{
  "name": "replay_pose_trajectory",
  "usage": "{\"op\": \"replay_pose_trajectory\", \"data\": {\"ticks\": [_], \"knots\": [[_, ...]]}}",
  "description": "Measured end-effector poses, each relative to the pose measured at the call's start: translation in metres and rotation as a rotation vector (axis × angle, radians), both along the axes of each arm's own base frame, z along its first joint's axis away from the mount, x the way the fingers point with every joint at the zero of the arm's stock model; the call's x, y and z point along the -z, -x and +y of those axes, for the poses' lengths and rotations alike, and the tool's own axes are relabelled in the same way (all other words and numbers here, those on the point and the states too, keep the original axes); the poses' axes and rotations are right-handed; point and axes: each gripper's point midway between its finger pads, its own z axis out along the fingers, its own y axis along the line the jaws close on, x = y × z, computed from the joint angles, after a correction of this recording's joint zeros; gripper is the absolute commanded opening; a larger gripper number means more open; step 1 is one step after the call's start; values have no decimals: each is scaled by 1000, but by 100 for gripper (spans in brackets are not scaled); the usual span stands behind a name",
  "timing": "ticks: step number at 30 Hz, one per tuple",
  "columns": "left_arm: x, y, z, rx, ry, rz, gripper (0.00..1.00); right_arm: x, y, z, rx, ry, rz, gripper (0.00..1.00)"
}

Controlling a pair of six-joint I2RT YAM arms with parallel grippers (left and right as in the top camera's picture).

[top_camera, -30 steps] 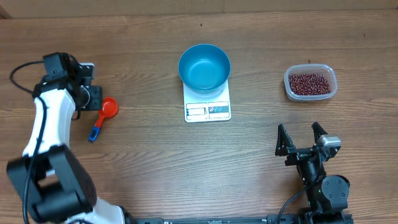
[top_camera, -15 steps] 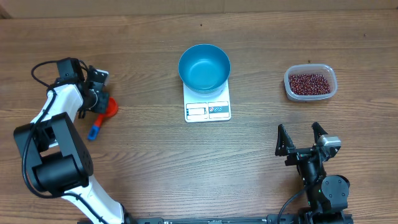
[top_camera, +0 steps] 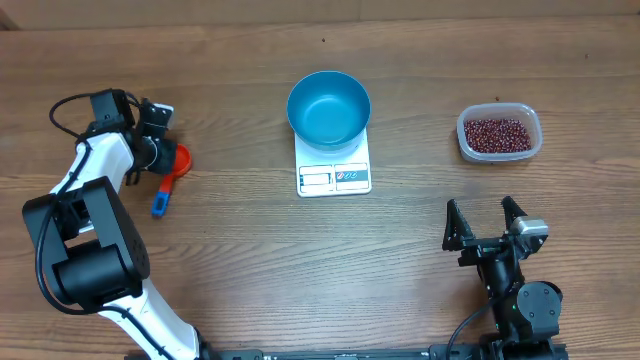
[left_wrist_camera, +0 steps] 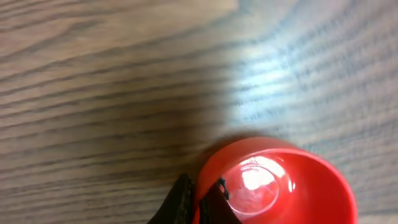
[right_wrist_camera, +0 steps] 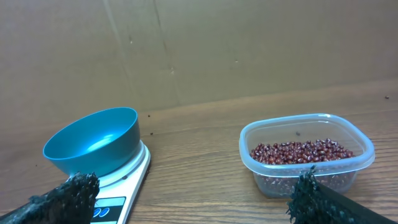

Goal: Scoop item into bowl and weigh 150g on scale
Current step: 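Lift the red scoop with the left gripper toward the scale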

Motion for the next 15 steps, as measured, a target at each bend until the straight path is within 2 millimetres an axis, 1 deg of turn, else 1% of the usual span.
{"op": "replay_pose_trajectory", "data": {"ticks": [2, 4, 6, 8, 11, 12, 14, 15], "knots": [[-7, -2, 2, -125, 45, 5, 4, 0, 0, 0, 0, 0, 0, 100], [-21, -9, 4, -274, 103, -7, 4, 0, 0, 0, 0, 0, -1, 100], [-41, -15, 4, -415, 172, -26, 4, 0, 0, 0, 0, 0, 0, 100], [-68, -16, -2, -542, 265, -49, 4, 0, 0, 0, 0, 0, 0, 100], [-117, -13, -21, -682, 442, -81, 4, 0, 0, 0, 0, 0, 0, 100], [-130, -11, -28, -709, 495, -85, 4, 0, 0, 0, 0, 0, 0, 100], [-155, -4, -48, -741, 606, -78, 4, 0, 0, 0, 0, 0, 0, 100], [-163, 0, -60, -744, 646, -62, 4, 0, 0, 0, 0, 0, 0, 100]]}}
